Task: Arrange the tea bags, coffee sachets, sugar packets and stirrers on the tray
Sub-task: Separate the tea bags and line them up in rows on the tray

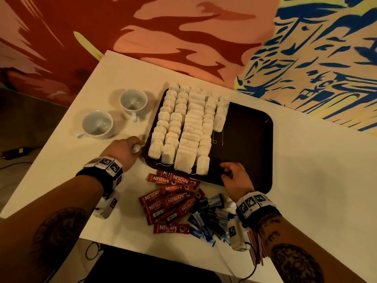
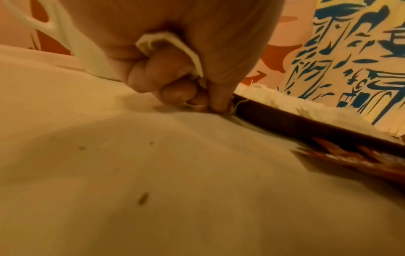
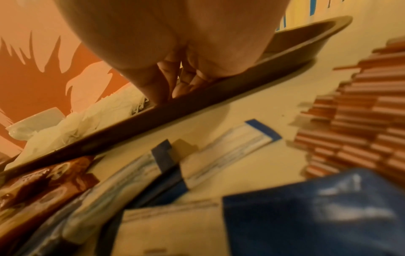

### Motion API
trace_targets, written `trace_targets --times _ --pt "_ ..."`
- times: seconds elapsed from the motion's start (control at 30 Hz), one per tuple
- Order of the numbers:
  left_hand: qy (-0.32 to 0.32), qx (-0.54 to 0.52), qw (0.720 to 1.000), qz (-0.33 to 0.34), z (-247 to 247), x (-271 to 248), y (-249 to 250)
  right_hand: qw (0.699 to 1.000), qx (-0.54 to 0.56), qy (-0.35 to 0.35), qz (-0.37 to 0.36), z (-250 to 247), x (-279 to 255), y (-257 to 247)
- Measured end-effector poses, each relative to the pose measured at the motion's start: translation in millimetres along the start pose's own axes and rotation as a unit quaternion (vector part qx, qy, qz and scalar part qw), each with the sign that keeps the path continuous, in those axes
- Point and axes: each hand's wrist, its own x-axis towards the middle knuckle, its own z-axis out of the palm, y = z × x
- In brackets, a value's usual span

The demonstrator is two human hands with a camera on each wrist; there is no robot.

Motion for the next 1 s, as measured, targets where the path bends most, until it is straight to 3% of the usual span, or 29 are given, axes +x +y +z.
trace_targets --times 0.23,0.37,0.5,0.63,0.77,1.0 --pt "0.005 -0.082 0.995 -0.065 -15 -36 -12 0.997 0.066 -0.001 0.032 -16 -3 -13" --pt "0.011 -0.158 0.987 0.037 -30 -63 13 0.993 0.107 -0.026 -0.032 -31 -20 -55" --pt "0.003 -0.150 0.974 0.170 -34 -79 56 0.979 0.158 -0.064 -0.109 -42 -39 -106" --pt "-0.040 -0.118 0.950 0.285 -28 -83 94 0.975 0.149 -0.098 -0.135 -47 -46 -131" --pt "-0.041 -0.087 0.947 0.305 -21 -84 112 0.977 0.135 -0.097 -0.133 -48 -50 -131" --pt "-0.027 -0.189 0.942 0.278 -1 -101 106 0.955 0.281 -0.095 -0.034 -44 -65 -119"
